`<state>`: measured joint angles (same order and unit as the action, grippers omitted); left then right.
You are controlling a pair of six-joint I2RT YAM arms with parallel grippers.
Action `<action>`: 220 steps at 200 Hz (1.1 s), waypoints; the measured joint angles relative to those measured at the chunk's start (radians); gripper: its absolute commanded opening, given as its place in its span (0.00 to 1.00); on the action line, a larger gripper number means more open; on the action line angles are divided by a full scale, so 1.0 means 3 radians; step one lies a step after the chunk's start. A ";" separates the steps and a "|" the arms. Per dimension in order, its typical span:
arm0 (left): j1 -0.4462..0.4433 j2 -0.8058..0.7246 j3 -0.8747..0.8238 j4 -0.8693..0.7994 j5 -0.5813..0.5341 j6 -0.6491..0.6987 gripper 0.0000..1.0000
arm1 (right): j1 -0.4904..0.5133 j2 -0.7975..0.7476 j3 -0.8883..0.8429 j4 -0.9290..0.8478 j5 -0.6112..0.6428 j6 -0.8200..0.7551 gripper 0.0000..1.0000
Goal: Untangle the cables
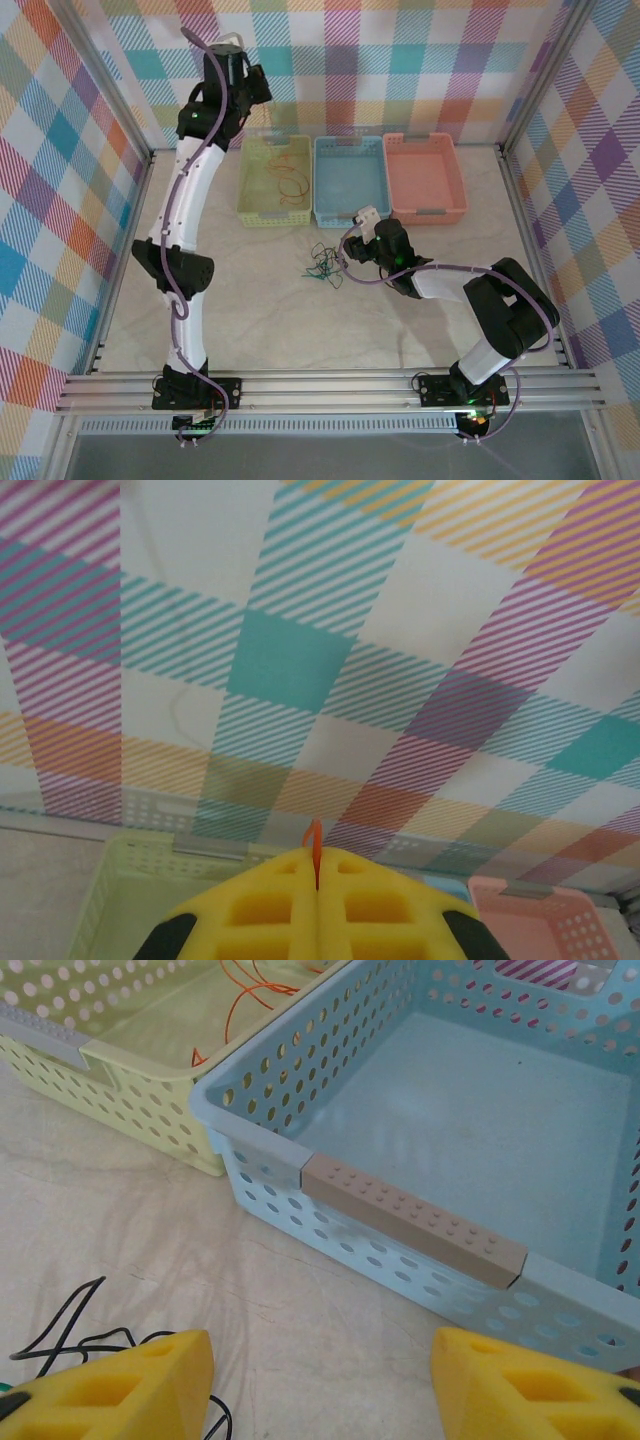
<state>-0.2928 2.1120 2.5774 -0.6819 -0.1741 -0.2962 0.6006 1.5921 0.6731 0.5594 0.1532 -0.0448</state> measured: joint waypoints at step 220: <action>0.0239 0.0465 -0.1260 -0.0437 0.0792 -0.0197 0.64 | 0.0000 -0.0019 -0.0001 0.0034 -0.0224 -0.0051 0.58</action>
<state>-0.2211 2.2517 2.1994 -0.8131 0.0635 -0.3553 0.6006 1.5864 0.6727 0.5697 0.0860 -0.0601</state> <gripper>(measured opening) 0.637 0.578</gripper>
